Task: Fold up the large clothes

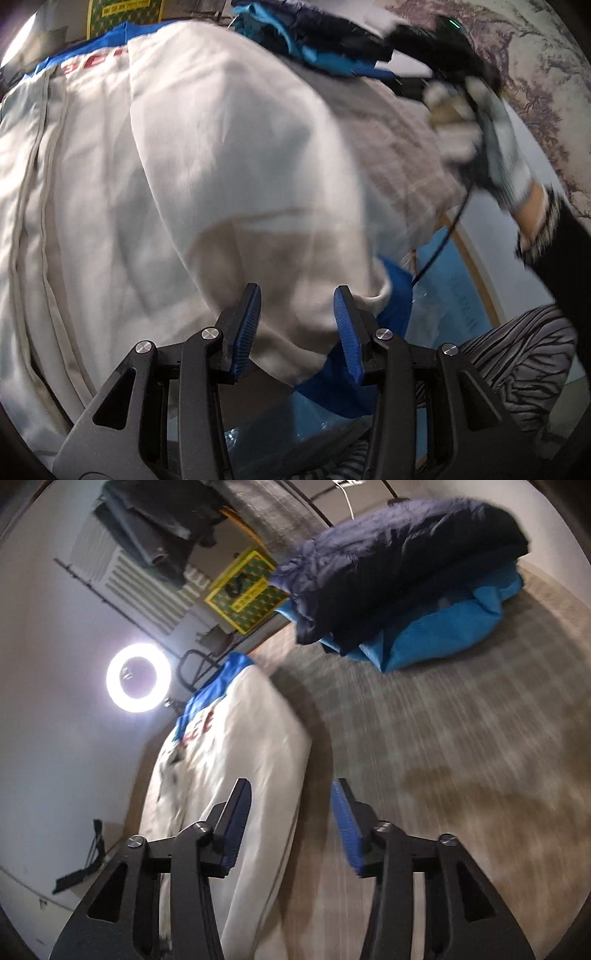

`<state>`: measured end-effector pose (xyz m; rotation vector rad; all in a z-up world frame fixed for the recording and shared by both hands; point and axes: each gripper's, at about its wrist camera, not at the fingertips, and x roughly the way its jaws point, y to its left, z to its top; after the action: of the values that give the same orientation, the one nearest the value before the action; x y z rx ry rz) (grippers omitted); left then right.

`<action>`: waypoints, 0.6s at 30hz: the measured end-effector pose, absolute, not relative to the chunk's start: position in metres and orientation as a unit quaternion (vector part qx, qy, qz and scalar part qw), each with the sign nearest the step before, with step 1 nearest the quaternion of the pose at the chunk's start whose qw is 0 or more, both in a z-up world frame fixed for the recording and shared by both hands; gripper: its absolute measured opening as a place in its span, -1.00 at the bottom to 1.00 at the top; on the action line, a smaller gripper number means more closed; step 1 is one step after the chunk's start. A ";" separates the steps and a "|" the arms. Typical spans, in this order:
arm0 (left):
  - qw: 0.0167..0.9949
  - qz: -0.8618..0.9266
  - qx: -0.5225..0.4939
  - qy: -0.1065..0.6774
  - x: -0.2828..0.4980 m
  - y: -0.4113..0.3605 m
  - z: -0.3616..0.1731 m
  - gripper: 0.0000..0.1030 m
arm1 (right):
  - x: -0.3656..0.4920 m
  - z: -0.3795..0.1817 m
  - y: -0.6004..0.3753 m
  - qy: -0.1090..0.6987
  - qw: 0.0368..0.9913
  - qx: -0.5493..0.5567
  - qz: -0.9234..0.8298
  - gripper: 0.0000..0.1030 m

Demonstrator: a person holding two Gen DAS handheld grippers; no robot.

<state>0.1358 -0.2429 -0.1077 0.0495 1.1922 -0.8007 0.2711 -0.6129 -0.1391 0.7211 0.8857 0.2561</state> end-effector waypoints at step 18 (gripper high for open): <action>0.728 -0.398 -0.001 0.557 0.144 -0.224 -0.108 -0.21 | 0.322 -0.111 -0.513 0.404 0.880 0.202 0.149 -0.92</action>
<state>0.1439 -0.2244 -0.1077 -0.0015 1.2282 -0.8777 0.3223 -0.5133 -0.1107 0.4220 0.8421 0.3099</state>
